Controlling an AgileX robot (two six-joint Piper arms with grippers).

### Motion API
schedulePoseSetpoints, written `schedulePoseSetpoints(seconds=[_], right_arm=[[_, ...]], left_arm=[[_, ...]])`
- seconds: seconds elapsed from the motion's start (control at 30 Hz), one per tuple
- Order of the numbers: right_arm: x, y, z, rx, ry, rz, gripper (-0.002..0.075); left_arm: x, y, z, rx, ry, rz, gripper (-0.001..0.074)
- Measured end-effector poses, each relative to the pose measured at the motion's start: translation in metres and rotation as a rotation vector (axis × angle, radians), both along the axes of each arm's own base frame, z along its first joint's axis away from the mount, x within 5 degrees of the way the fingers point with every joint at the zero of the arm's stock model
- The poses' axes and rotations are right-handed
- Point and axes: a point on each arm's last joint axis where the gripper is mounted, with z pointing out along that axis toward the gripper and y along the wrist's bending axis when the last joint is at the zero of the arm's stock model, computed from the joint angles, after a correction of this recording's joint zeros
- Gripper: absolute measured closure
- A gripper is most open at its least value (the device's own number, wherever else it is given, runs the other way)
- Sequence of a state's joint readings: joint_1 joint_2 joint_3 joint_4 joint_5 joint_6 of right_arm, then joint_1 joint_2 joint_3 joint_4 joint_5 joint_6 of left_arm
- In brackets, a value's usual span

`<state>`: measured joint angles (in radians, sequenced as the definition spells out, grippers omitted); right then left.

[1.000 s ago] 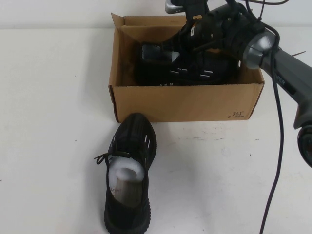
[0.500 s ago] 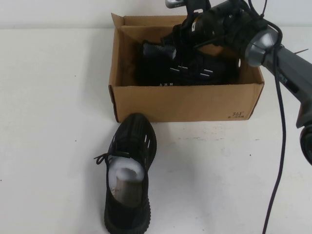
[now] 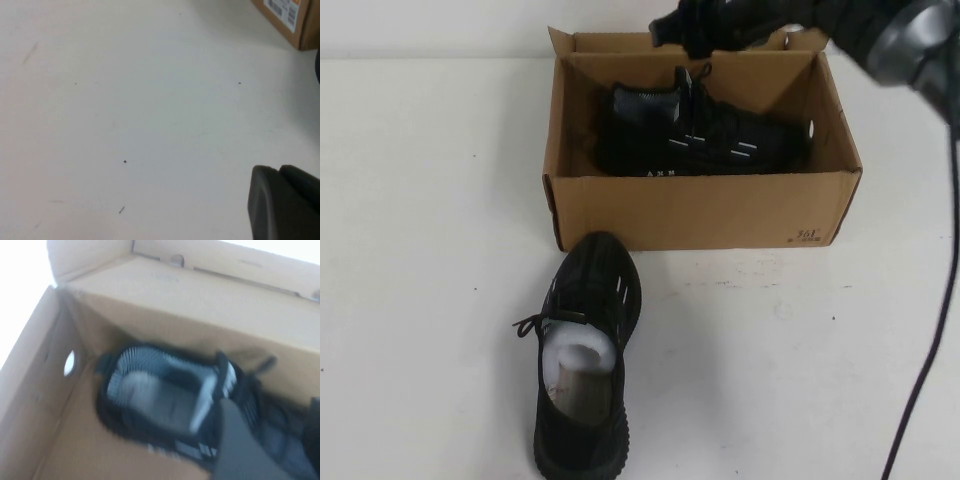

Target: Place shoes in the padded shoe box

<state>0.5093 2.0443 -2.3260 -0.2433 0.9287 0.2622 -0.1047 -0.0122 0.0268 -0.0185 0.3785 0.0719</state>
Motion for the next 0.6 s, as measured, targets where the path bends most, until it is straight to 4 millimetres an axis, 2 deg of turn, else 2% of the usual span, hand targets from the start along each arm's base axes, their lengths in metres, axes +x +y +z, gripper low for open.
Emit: schedulePoseSetpoints(seconds=[0.13,0.17,0.27,0.6], right_arm=[[-0.036,-0.016,0.026,-0.094,0.084,-0.032,0.0711],[-0.045,-0.02,0.03,-0.107,0.114,-0.028,0.0734],[-0.067,-0.031,0.039,-0.159,0.185,0.0,0.0734],[-0.129,-0.06,0.066,-0.145,0.18,0.081,0.0734]], left_arm=[[0.0,0.0,0.0,0.0,0.0,0.0,0.0739],[0.0,0.0,0.0,0.0,0.0,0.0,0.0739],[0.0,0.0,0.0,0.0,0.0,0.0,0.0739],[0.0,0.0,0.0,0.0,0.0,0.0,0.0739]])
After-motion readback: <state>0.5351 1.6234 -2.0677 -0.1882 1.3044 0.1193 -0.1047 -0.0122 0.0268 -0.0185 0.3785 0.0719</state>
